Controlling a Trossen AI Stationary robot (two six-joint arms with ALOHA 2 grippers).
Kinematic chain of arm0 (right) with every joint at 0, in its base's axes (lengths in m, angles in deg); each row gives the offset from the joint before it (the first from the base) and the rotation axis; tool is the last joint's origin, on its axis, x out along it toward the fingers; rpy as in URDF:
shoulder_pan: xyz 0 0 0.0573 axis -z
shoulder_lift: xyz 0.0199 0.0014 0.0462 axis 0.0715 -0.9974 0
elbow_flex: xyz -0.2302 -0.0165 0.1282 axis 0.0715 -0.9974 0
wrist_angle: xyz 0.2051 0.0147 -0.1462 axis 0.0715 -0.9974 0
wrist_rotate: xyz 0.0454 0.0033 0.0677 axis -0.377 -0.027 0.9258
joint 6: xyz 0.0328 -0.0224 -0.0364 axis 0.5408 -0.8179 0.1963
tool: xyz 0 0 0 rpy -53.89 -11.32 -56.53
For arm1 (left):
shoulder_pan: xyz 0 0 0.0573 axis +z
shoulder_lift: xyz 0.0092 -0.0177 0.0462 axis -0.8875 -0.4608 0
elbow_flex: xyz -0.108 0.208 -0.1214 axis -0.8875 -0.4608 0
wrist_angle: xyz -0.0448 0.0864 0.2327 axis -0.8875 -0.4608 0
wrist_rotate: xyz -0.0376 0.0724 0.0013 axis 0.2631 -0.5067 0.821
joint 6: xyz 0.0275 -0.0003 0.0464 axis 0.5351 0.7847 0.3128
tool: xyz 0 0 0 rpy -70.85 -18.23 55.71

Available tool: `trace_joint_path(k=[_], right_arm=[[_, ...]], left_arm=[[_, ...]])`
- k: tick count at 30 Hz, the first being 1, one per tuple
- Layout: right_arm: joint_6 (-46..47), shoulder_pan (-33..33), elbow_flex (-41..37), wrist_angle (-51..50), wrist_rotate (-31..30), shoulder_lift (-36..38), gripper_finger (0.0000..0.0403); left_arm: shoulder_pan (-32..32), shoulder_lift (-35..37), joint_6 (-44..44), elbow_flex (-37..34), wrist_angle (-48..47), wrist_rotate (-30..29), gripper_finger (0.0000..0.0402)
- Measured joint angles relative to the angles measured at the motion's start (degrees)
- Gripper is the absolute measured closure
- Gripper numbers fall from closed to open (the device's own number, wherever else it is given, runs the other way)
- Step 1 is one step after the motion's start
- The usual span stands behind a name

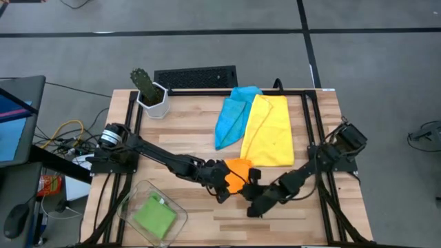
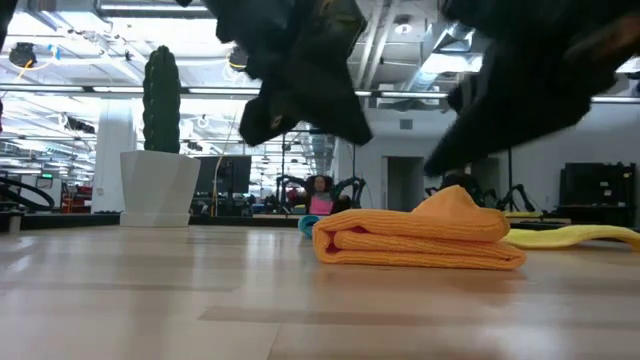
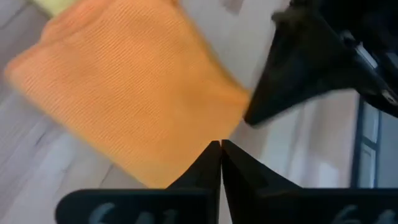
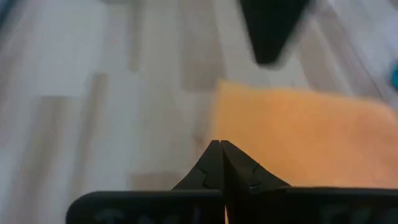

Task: Fold microfiber towels
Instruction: Fold the orange microfiber towel

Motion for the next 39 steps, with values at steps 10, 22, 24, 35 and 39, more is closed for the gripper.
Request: trace_joint_path(k=[10, 22, 24, 35, 39], right_arm=[[19.4, -3.2, -0.1, -25.3, -3.6, 0.3, 0.0382], [21.5, -2.6, 0.0, -25.3, -18.5, 8.1, 0.0378], [21.5, -0.9, -0.1, -23.3, -18.9, 7.1, 0.0383], [19.1, 3.4, -13.5, 0.2, -13.2, 14.5, 0.0386], [17.7, 3.3, -21.7, 11.1, -11.6, 21.2, 0.0392]], left_arm=[[0.0, -0.1, -0.4, -1.2, 1.8, -4.5, 0.0401], [0.0, -1.0, 1.8, -1.2, 7.0, -8.3, 0.0401], [0.3, -2.4, 2.0, -1.2, 9.3, -8.1, 0.0401], [2.4, -8.0, 2.5, -1.2, 17.0, -1.8, 0.0402], [2.8, -6.8, 3.3, -1.2, 17.0, -0.3, 0.0402]])
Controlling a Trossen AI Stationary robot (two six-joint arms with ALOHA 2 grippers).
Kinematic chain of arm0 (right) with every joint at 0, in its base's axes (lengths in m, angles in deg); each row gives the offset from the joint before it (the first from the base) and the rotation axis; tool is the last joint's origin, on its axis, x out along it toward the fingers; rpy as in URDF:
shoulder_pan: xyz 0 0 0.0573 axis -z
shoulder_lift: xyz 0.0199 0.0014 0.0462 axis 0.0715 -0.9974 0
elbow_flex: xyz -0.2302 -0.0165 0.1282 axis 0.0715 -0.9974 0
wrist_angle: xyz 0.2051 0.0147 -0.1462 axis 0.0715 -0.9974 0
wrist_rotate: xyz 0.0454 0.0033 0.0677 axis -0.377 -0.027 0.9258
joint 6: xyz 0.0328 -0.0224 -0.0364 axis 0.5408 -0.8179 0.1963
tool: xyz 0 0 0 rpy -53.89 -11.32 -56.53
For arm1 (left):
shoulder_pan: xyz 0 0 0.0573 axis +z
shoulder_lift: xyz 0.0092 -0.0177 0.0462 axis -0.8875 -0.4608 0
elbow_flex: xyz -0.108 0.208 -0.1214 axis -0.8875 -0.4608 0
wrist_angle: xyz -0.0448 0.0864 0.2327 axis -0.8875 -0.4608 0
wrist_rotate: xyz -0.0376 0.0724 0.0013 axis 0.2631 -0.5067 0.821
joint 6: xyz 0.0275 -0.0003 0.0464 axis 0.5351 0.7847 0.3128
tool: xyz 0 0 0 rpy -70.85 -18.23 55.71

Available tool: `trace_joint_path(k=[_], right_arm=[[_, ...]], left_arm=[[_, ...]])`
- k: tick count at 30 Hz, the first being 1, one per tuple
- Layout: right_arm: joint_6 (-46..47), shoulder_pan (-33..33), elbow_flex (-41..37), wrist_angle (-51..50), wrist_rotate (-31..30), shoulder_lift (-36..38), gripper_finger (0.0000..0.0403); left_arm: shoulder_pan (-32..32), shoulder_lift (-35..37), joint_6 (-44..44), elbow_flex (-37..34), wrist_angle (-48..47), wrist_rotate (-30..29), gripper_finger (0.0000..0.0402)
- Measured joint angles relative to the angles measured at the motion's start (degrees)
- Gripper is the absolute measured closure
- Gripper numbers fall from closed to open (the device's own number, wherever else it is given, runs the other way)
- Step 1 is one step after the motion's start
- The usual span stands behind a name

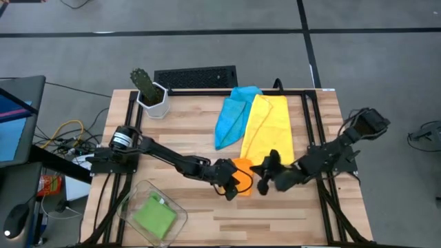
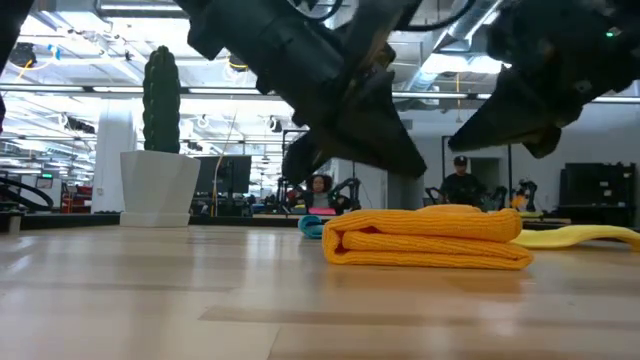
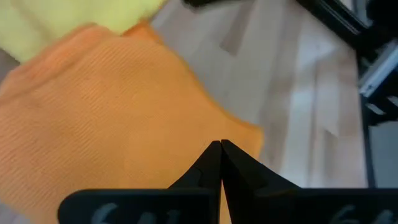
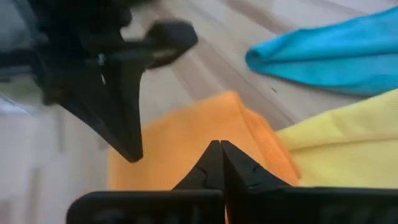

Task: Fold microfiber towels
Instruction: Fold the orange microfiber towel

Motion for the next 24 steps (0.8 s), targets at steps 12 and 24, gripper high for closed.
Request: trace_joint_path(k=[12, 24], right_arm=[[-0.8, 2.7, -16.0, 30.0, -0.2, 0.6, 0.0392], [0.3, 5.1, -15.5, 38.4, 7.5, -13.4, 0.0392]], left_arm=[[-0.5, 2.2, 6.2, 0.0, 0.0, -0.4, 0.0402], [-1.7, -2.7, 5.4, -0.1, 0.8, -0.1, 0.0402]])
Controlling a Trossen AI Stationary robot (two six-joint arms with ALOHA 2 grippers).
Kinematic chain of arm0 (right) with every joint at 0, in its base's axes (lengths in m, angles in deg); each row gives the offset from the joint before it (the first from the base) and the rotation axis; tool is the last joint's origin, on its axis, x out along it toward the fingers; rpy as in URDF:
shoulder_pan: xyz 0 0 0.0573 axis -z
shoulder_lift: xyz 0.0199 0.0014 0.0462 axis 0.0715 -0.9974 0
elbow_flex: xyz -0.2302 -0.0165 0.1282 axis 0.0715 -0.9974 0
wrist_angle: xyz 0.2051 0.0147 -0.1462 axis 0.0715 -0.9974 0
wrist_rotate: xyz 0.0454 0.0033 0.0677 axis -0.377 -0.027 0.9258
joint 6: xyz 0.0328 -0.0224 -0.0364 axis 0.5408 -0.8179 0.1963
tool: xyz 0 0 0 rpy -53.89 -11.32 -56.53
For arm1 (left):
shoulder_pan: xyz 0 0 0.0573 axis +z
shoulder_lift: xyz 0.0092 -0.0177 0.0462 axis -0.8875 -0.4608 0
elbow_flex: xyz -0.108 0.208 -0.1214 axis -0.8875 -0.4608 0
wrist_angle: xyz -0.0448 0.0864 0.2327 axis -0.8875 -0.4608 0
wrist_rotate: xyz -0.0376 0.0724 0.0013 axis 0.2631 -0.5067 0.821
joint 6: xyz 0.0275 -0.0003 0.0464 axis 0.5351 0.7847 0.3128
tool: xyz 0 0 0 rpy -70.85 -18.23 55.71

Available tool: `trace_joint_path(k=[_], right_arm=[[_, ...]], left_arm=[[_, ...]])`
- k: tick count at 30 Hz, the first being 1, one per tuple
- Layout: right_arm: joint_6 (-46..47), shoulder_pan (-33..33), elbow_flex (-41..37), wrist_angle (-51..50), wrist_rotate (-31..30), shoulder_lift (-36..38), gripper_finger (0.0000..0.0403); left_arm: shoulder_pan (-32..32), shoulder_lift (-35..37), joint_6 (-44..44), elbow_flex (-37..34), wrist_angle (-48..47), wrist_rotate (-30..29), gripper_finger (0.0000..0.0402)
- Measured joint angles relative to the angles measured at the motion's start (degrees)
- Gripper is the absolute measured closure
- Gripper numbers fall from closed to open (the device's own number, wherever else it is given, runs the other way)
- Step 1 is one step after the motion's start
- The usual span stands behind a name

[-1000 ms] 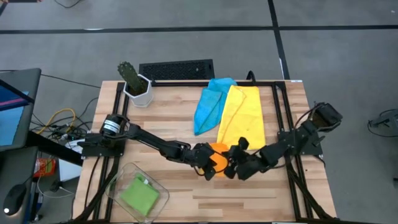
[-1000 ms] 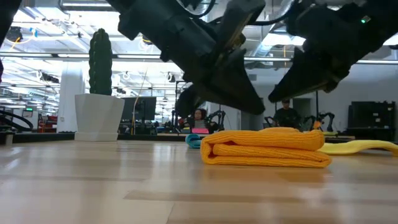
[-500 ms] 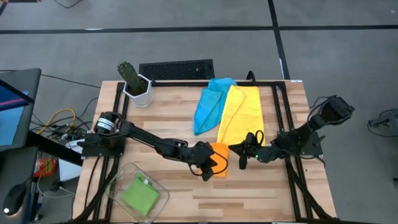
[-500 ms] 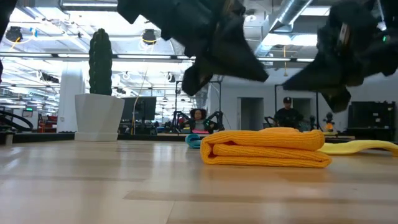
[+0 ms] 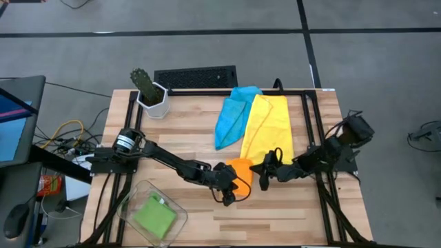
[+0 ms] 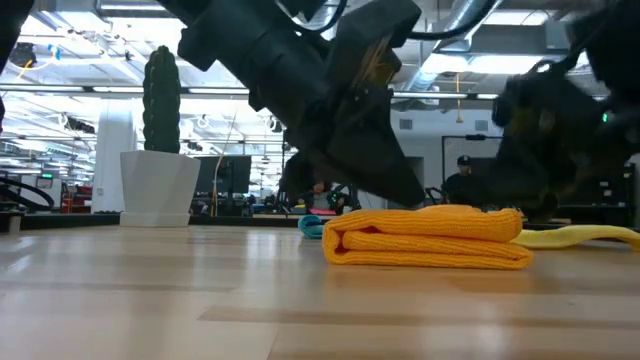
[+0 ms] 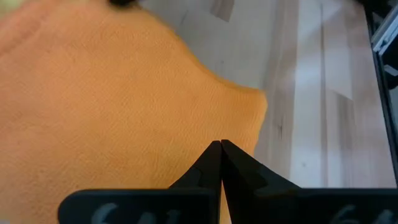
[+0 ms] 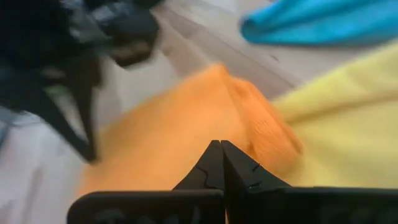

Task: Fold microfiber towels
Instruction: Fold the orange microfiber towel

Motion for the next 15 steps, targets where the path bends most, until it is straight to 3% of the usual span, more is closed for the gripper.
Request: trace_joint_path(k=[3, 8, 11, 15], right_arm=[[5.0, 1.1, 0.0, -0.6, 0.0, -4.1, 0.0389], [5.4, 1.8, 0.0, 2.1, -1.5, -6.4, 0.0391], [4.7, 1.8, -0.1, 2.1, 0.1, -3.4, 0.0391], [3.5, 0.8, -0.1, 2.5, -1.9, 2.5, 0.0388]], left_arm=[[0.1, 0.1, 1.3, 0.1, -0.2, -0.4, 0.0402], [0.6, 0.1, 0.1, -1.5, 0.8, 1.7, 0.0402], [0.8, 2.0, -1.1, -1.6, 1.9, 5.4, 0.0402], [0.3, 6.4, 1.5, -1.2, 0.9, 3.3, 0.0402]])
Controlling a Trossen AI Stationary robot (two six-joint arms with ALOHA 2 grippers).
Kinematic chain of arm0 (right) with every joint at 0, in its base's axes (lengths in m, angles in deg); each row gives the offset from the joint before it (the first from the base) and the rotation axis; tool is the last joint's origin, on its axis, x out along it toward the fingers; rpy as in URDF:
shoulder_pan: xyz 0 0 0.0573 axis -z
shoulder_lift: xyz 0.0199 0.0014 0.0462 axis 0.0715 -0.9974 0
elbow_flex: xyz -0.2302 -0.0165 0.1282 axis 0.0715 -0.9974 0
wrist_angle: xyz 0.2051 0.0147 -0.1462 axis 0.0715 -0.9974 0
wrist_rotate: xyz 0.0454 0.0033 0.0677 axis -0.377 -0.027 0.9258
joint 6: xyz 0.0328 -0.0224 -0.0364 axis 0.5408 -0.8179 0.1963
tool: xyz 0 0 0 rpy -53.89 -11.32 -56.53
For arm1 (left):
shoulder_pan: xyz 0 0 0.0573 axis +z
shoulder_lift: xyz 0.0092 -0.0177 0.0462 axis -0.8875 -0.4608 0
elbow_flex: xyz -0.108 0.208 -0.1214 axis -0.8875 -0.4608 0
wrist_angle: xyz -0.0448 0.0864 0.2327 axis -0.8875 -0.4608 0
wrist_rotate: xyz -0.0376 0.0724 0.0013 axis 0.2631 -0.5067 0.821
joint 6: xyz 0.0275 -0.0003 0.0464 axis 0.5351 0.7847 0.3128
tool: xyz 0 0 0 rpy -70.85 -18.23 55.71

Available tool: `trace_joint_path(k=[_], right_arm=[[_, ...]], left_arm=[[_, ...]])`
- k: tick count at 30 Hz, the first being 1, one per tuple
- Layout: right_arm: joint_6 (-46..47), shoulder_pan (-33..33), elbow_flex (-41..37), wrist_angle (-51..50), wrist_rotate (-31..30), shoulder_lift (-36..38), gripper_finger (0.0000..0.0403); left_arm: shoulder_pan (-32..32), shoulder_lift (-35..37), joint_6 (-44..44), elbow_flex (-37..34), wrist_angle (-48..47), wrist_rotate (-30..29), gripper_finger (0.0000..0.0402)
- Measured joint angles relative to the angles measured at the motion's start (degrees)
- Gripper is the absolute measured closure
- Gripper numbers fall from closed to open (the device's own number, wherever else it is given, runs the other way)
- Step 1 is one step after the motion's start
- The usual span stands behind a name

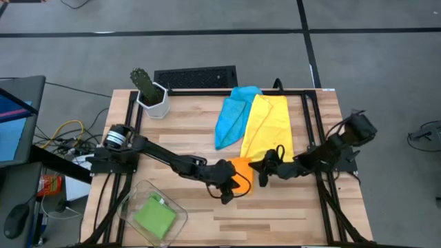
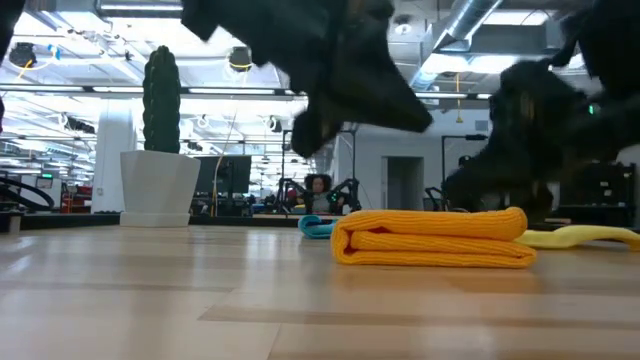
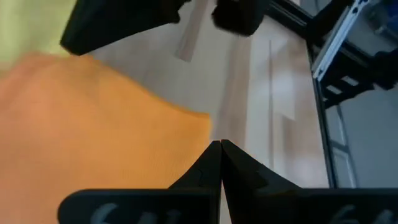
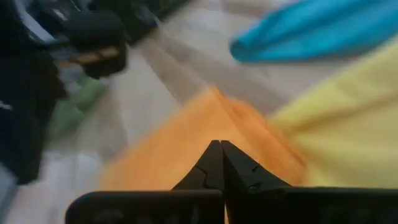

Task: Fold microfiber towels
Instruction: Fold the orange microfiber towel

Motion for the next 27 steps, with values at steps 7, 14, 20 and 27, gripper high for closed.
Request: trace_joint_path(k=[7, 14, 20, 27], right_arm=[[-8.5, -6.9, 6.2, -1.3, 3.7, -1.2, 0.039], [-6.5, -8.3, 10.9, 0.3, 4.1, -10.5, 0.0388], [-2.1, -9.4, 13.1, 1.3, 3.8, -18.9, 0.0388], [-0.5, -10.4, 12.7, 1.0, 0.7, -20.2, 0.0391]], left_arm=[[-3.2, 1.0, -1.0, -5.2, 2.4, -3.5, 0.0402], [-4.7, 0.3, -5.4, -11.8, 13.0, -8.1, 0.0402], [-4.9, 0.3, -6.9, -15.1, 14.1, -9.8, 0.0402], [-4.9, 0.1, -7.3, -17.2, 14.2, -10.1, 0.0402]])
